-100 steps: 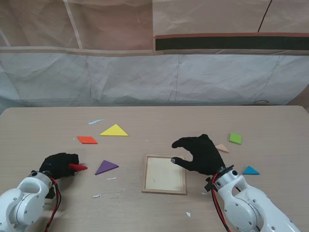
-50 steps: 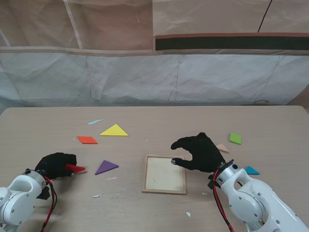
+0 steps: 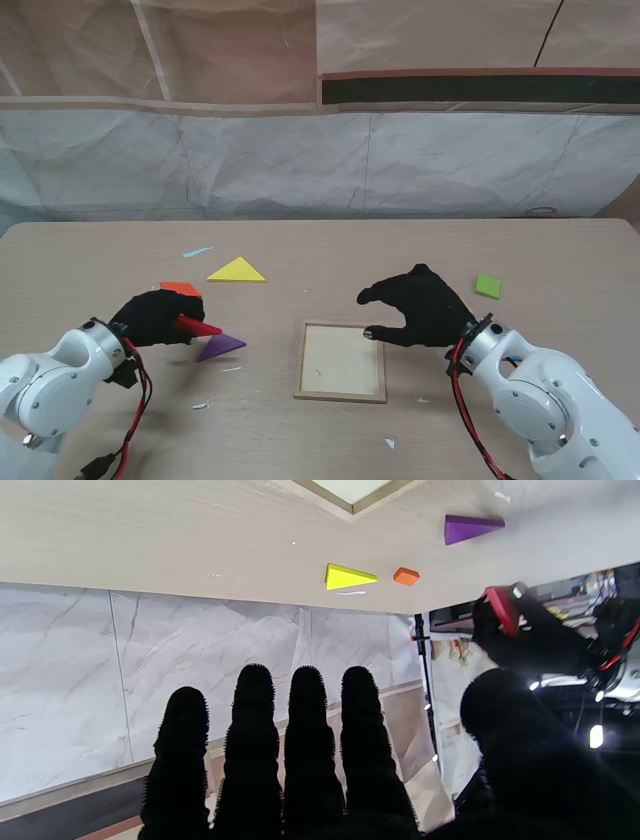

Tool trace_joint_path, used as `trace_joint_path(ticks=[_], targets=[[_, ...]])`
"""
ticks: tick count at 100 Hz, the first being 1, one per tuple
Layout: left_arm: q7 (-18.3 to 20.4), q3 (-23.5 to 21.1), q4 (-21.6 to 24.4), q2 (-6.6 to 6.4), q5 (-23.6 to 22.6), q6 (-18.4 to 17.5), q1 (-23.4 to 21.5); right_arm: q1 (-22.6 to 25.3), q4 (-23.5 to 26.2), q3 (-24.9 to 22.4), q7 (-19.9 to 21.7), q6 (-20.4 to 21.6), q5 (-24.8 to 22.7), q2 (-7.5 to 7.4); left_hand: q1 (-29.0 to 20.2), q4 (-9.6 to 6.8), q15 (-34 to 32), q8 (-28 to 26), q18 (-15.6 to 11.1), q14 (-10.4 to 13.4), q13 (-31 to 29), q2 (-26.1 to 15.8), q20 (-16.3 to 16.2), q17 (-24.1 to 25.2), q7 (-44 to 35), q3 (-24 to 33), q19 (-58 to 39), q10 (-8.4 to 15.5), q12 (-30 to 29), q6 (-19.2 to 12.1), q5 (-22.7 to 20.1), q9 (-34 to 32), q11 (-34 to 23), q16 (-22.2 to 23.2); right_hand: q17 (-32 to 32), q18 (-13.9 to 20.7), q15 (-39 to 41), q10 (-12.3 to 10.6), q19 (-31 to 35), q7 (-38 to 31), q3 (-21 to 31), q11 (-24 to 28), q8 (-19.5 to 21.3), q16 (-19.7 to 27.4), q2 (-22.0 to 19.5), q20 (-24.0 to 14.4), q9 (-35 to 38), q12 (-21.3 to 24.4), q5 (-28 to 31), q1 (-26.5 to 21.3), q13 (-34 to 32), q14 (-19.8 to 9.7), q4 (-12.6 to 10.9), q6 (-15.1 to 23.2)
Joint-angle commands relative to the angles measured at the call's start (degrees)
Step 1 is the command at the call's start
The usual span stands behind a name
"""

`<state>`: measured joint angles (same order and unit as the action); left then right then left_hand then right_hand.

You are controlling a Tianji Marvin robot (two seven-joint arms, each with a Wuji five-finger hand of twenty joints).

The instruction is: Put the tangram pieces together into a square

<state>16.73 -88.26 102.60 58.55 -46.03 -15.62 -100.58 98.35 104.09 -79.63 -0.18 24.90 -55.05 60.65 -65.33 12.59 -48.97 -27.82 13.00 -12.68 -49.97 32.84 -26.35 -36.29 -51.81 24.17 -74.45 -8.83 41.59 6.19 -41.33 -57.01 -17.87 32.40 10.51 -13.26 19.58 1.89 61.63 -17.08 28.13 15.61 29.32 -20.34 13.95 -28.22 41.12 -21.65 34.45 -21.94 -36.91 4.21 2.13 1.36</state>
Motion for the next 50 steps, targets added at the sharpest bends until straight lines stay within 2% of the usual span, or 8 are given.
trace_joint_path(ticks=[1,26,50], targets=[[1.6,1.6,1.1,0.34,0.3,-0.1,1.5,0.3,1.1,-0.7,1.1,0.9,-1.0,-0.42,-8.6,-5.28,-3.2,-1.4,-1.3,-2.0,0.3,-3.5,-1.3,-2.1,-1.7,7.1,-3.9,-1.6,0.5,-2.2,-2.3,0.5,-1.9,0.3,-1.0,-0.3,-1.1,-0.6,-0.9,0.9,-0.7,-0.9,-0.7,0.0,-0.9,-0.4,-2.0,-0.3,-1.7,0.7,1.2,-0.6,0.2,1.0],[3.8,10.1,-1.1,0.06,4.4,1.7,8.3,1.6,3.0,-2.8,1.8,4.1,-1.1,-0.53,-8.6,-5.38,-3.6,-1.4,-1.4,-2.3,0.4,-3.6,-1.4,-2.2,-1.3,7.3,-4.3,-1.8,0.3,-1.8,-2.3,0.8,-2.2,0.1,-1.1,-0.2,-1.1,-0.6,-1.3,1.1,-0.7,-0.7,-0.6,0.1,-1.0,-0.2,-2.0,-0.2,-1.7,0.7,1.3,-0.6,0.1,0.9],[3.4,17.2,-4.3,0.36,8.1,3.6,14.3,2.5,4.3,-4.0,2.6,6.3,-1.3,-0.66,-8.6,-5.38,-3.8,-1.6,-1.3,-2.3,0.5,-3.6,-1.4,-2.2,-1.2,7.3,-4.5,-1.9,0.3,-1.8,-2.3,1.1,-2.5,0.0,-1.0,-0.2,-1.1,-0.6,-1.2,1.0,-0.8,-0.6,-0.4,0.2,-1.1,-0.1,-2.0,-0.2,-1.4,0.9,1.3,-0.6,0.1,1.0]])
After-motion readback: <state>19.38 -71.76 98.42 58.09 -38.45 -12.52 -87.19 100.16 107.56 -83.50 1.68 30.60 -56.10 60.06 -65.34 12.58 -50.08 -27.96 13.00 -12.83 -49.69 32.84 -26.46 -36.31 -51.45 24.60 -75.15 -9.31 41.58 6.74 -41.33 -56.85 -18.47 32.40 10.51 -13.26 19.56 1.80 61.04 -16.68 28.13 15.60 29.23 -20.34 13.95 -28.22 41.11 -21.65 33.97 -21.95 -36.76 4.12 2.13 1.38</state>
